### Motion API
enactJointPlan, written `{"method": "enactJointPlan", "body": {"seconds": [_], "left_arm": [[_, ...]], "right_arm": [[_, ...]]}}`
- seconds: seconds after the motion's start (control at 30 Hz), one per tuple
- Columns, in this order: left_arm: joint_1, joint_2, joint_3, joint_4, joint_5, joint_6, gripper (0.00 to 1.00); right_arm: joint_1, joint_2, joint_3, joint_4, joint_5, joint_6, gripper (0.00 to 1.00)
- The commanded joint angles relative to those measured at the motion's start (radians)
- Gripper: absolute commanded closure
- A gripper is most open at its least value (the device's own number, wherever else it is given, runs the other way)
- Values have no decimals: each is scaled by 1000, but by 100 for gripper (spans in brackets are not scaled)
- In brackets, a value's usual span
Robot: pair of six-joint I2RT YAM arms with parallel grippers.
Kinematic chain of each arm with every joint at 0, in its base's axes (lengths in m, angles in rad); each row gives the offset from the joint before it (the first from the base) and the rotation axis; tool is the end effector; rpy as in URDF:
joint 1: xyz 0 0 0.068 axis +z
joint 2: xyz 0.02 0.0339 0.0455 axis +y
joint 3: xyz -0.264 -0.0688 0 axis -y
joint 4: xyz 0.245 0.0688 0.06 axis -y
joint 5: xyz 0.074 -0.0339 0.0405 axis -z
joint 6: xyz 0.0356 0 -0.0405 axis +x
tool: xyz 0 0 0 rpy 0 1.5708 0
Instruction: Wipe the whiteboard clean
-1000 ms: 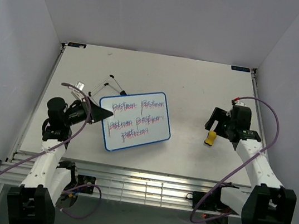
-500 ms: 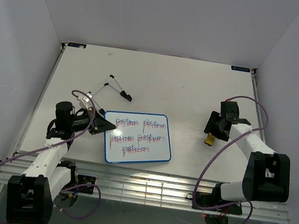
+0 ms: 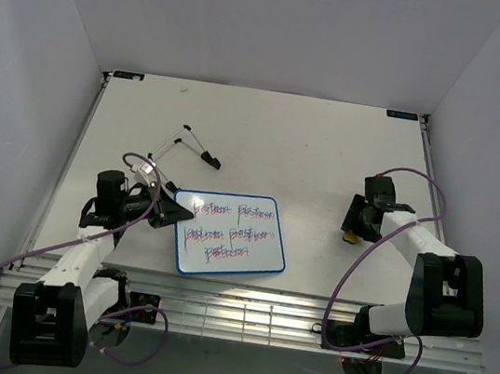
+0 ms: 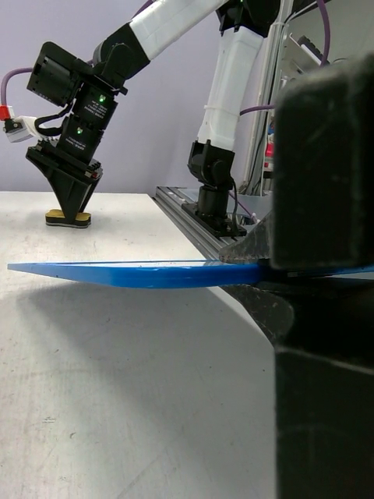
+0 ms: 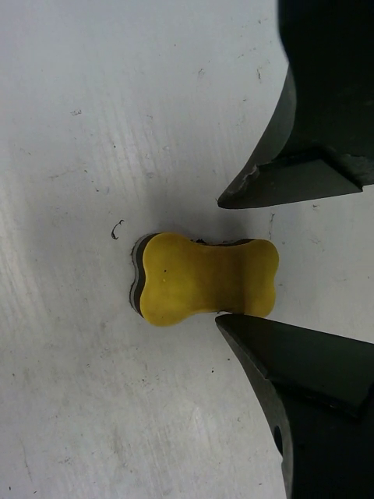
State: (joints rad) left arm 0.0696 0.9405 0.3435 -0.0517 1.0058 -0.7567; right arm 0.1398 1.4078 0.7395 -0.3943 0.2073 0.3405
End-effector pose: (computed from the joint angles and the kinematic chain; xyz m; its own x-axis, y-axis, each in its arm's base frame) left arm 0.1766 -0.0178 0.1824 -0.8736 -0.4294 -0.2291 0.0473 0.3935 -0.9181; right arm 0.2581 0.0289 0.1742 -0.8279 0.2135 -0.5187 0.2539 0.9672 -0.0070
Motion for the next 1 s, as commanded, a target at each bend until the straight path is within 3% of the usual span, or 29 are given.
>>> {"method": "enactJointPlan", "body": {"seconds": [0.0, 0.17, 0.63, 0.8, 0.97], "left_arm": [[-2, -8, 49, 4, 30, 20, 100], [-4, -25, 46, 6, 40, 20, 100], [-13, -34, 37, 27, 97, 10, 100], [-14, -37, 37, 27, 103, 10, 100], [-21, -39, 35, 29, 94, 8, 100]], "right_arm": [[6, -4, -11, 31, 21, 12, 38], [6, 10, -22, 55, 15, 9, 44], [6, 43, 8, 92, 14, -35, 49], [6, 30, 1, 98, 9, -40, 63], [6, -51, -8, 86, -32, -52, 69]]}}
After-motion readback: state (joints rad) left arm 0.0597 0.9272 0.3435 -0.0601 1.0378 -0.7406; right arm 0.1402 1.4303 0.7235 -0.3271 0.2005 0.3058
